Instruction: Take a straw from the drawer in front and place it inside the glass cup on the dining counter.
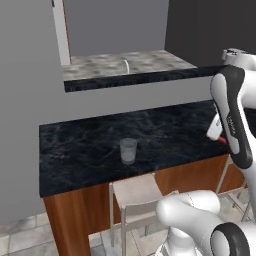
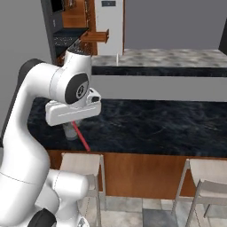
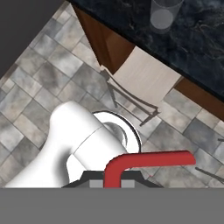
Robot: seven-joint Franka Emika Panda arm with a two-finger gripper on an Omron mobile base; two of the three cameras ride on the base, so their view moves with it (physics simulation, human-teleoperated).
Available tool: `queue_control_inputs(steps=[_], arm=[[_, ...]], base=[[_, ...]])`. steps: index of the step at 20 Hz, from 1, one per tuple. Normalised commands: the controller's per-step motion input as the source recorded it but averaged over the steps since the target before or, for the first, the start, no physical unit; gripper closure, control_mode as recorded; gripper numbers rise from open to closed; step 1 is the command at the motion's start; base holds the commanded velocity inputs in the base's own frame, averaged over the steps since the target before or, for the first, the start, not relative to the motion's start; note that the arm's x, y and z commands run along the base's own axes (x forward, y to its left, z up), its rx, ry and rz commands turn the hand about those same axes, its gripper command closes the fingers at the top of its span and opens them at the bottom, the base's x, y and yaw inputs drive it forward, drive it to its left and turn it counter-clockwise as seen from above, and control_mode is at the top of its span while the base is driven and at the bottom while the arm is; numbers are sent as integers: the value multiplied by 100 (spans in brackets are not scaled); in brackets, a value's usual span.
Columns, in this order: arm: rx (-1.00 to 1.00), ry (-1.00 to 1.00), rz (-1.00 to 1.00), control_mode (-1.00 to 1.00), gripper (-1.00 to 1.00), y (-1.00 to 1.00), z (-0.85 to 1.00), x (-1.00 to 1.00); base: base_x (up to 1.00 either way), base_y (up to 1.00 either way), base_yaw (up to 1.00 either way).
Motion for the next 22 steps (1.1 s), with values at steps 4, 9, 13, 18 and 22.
queue_control_inputs(steps=[4, 9, 13, 18, 22], arm=[[0, 0, 0, -100, 100, 10, 3, 26], [4, -2, 3, -100, 100, 15, 27, 40], [19, -8, 14, -100, 100, 4, 51, 28], [24, -2, 14, -100, 100, 0, 48, 26], [27, 0, 13, -100, 100, 10, 20, 10]], base=[[29, 11, 0], [0, 0, 0], [0, 0, 0], [0, 0, 0], [0, 0, 0]])
